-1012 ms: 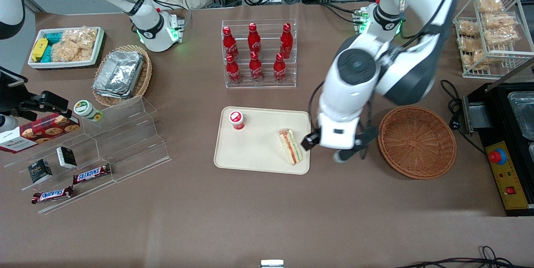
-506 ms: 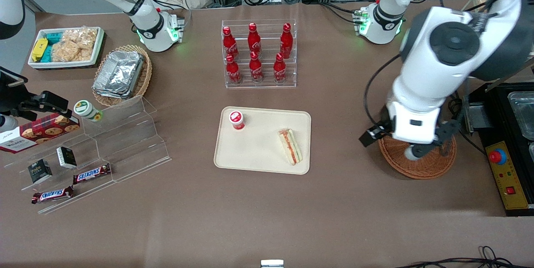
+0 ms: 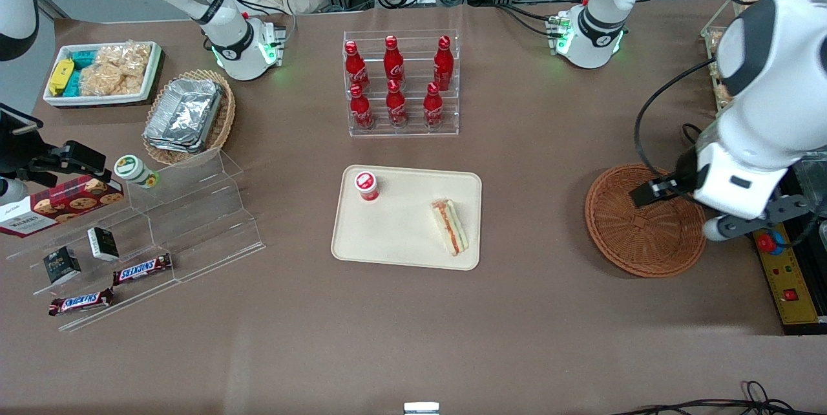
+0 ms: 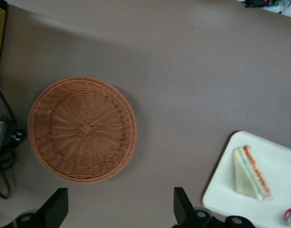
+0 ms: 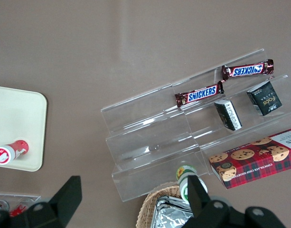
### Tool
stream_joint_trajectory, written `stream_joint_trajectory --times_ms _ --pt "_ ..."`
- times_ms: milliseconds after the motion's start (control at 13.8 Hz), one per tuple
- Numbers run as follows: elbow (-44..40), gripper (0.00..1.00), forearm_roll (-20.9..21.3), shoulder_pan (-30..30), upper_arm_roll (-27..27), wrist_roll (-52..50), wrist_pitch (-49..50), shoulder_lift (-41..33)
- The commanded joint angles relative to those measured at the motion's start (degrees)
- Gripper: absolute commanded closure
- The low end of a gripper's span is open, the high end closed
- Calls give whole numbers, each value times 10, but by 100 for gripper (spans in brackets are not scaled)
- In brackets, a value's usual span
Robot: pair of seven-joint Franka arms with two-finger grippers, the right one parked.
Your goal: Place sandwich from basket to tray
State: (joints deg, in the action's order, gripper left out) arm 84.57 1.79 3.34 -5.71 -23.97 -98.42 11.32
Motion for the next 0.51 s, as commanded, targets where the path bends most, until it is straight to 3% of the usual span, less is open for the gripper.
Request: stream_joint_trajectory --times_ms 0,217,434 --pt "60 0 -26 31 68 88 5 -60" --pt "92 0 -26 52 114 139 4 -90" --pt "78 0 -22 60 119 139 34 -84"
